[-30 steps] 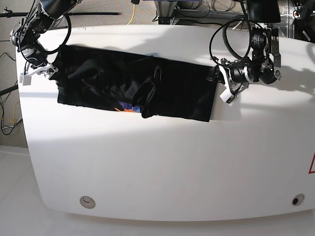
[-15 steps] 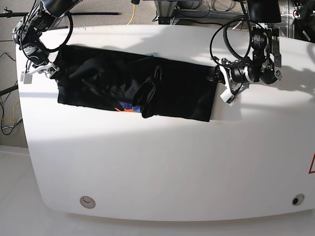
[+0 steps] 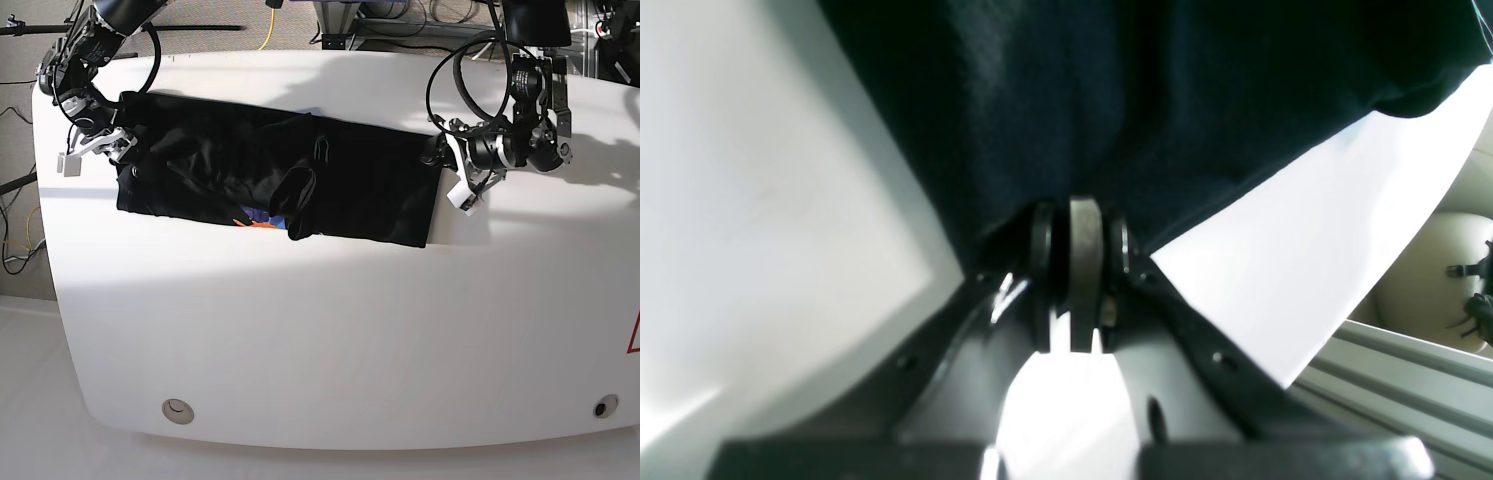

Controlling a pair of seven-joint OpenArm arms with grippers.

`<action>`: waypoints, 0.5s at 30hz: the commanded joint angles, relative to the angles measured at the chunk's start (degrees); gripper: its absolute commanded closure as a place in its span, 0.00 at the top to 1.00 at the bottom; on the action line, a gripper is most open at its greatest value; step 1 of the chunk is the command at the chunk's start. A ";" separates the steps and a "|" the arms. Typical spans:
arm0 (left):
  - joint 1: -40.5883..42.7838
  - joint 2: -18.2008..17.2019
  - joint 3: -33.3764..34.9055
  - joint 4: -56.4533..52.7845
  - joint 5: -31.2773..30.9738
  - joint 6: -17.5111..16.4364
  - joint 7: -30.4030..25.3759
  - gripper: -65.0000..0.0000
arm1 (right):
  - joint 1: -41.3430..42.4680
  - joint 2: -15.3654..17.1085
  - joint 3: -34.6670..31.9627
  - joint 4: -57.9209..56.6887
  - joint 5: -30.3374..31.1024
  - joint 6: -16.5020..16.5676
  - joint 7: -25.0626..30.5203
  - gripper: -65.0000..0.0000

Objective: Fold the T-shirt properly

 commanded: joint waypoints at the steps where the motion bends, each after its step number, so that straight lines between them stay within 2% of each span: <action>1: -0.55 -0.66 -0.28 0.78 -0.03 -0.08 -0.02 0.02 | -0.40 0.45 -0.37 0.05 -1.15 -0.16 -1.44 0.81; 12: -0.86 -0.53 -0.30 1.03 0.11 -0.08 0.39 0.03 | -1.18 1.45 -0.24 0.64 -0.09 -0.16 -1.95 0.81; 15: -0.89 -0.55 -0.31 0.84 0.35 -0.08 0.49 0.02 | -0.74 1.43 0.18 1.20 1.97 -0.16 -3.39 0.82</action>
